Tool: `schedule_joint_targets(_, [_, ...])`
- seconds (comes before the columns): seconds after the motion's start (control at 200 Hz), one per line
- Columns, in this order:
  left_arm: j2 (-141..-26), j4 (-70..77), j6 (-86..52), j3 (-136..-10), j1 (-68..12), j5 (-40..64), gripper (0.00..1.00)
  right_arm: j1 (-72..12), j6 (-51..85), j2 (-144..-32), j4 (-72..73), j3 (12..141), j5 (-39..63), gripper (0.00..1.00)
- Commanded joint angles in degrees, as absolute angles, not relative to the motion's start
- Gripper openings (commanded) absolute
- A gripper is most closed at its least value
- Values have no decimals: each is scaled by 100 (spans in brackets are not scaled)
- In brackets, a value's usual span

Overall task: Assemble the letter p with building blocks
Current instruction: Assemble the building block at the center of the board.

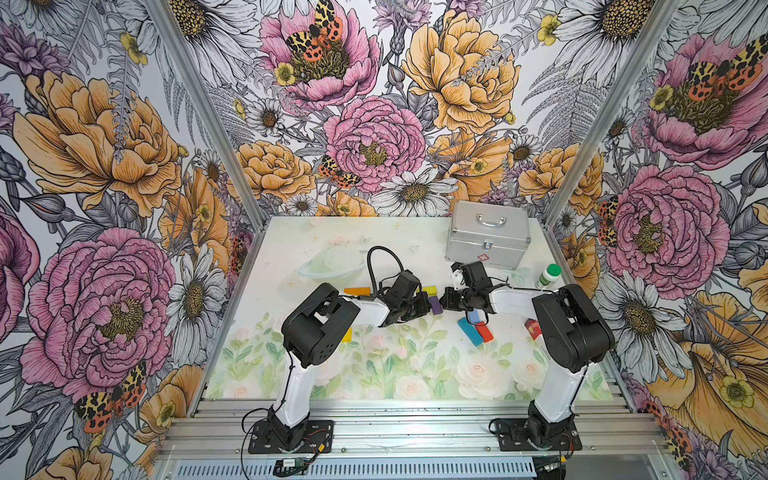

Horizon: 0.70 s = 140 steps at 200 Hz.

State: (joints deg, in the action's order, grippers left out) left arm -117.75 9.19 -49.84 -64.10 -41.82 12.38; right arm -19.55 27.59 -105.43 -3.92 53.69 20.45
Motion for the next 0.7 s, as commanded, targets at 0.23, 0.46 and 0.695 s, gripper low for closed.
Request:
schedule_joint_targets(0.23, [-12094, 686, -5012, -6529, -4096, 1246, 0, -1975, 2818, -10924, -773, 5423, 2032, 0])
schedule_joint_targets(0.46, [-12171, 686, -5012, -6591, -4083, 1278, 0, -1953, 2825, -10956, -773, 5415, 2017, 0])
schedule_joint_targets(0.695, [-12210, 671, -5019, -6693, -4076, 1310, 0, -1925, 2821, -10969, -772, 5397, 2028, 0])
